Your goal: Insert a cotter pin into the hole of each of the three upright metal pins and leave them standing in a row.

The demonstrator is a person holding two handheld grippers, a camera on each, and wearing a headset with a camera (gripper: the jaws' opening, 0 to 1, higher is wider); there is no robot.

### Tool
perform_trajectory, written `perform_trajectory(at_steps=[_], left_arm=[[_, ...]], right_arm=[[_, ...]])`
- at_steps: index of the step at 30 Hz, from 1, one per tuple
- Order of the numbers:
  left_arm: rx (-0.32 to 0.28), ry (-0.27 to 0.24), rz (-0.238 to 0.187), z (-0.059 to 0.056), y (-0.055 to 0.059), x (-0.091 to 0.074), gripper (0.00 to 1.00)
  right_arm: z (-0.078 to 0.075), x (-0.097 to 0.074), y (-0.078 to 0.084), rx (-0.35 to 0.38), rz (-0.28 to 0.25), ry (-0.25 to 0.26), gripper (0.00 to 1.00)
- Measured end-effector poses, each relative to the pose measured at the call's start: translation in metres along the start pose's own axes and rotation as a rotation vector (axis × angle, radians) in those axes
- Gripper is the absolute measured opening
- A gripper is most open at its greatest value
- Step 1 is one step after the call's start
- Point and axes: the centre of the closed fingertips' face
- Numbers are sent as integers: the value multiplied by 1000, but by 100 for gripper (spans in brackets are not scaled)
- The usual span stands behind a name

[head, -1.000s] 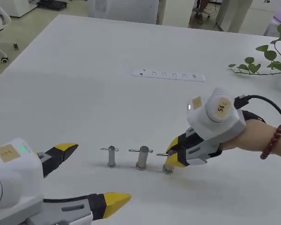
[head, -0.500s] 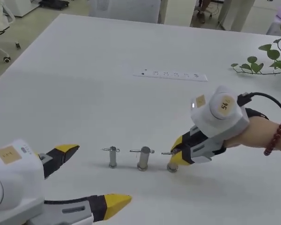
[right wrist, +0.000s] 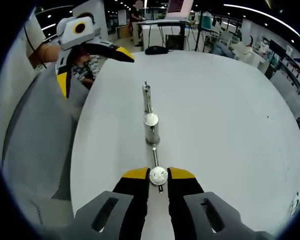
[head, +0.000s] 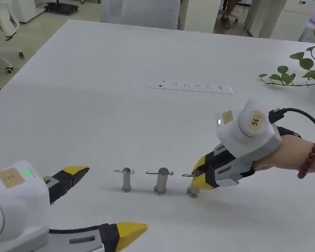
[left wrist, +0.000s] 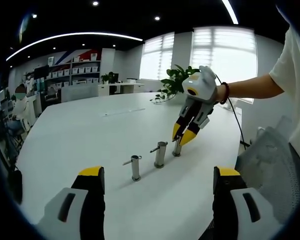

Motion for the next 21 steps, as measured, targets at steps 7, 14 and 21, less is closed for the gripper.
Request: perform_trajectory(at_steps=[7,14,21], left_arm=[[4,-2,5,0,0,0,90],[11,-4,8,1,0,-1,90],[28,-7,21,2,-2,-4,89]], right_arm=[[3,5,5,6,7,-4,19],[2,0,1,43,-26,17,26],[3,-18,-5,160,-97,73,39]])
Point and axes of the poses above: the centre of the closed fingertips' face, and the gripper's own axes: x roughly forward along the fingers, z roughly to its left, y roughly out of its underside, and after that the axes turned 1 degree about z, right-handed
